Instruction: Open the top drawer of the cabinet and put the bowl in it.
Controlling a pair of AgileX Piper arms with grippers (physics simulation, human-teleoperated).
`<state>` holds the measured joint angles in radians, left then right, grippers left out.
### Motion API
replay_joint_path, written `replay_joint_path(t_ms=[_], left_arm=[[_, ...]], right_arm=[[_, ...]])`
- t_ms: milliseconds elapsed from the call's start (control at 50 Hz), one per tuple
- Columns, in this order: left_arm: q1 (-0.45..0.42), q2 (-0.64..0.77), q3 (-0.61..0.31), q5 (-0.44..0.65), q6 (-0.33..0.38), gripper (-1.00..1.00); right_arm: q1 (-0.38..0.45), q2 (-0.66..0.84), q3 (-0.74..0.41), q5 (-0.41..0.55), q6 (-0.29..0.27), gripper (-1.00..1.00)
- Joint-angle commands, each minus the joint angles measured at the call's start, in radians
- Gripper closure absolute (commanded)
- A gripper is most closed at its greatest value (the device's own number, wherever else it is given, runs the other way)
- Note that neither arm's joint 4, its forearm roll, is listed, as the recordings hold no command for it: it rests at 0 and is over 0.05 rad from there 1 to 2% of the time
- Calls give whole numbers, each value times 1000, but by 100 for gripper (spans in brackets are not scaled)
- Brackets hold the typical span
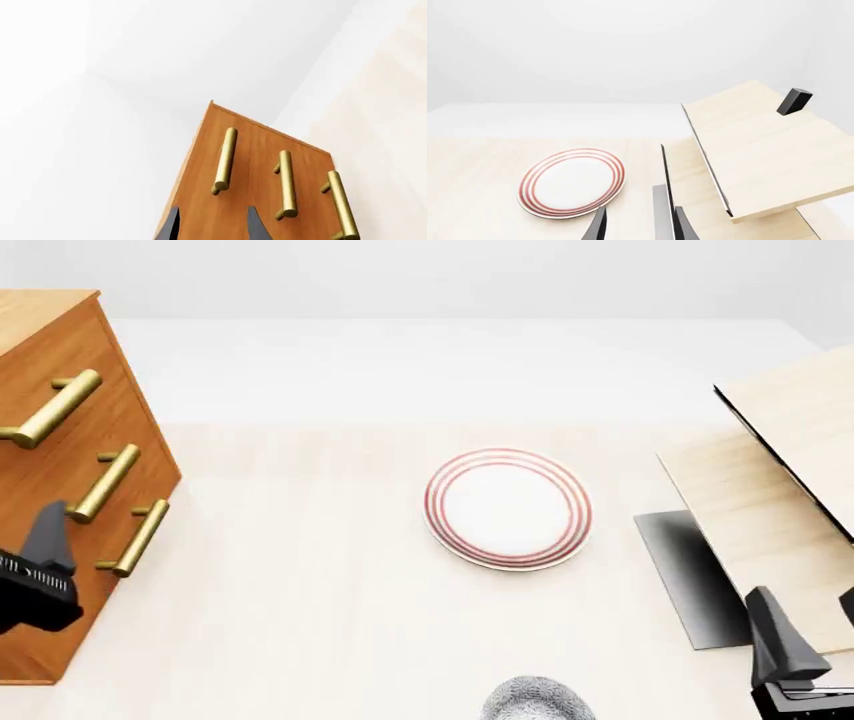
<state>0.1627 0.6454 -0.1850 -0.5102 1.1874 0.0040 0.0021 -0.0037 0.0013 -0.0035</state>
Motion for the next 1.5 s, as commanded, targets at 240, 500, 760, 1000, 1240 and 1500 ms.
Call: replay_joint_path(t_ms=[240, 500, 760, 1000, 1240, 1500], left_arm=[[98, 290, 4, -321, 62, -100], [133, 433, -41, -448, 103, -100], [186, 619, -141, -535, 97, -100], [189, 775, -185, -638, 117, -100], [229, 831, -265, -624, 120, -100], [273, 793, -308, -584, 68, 100]], right_arm=[[-1, 1, 1, -1, 0, -100], [-1, 1, 1, -1, 0, -100], [-1, 1, 1, -1, 0, -100], [-1, 1, 1, -1, 0, -100], [-1, 1, 1, -1, 0, -100], [-1, 1, 1, -1, 1, -100]])
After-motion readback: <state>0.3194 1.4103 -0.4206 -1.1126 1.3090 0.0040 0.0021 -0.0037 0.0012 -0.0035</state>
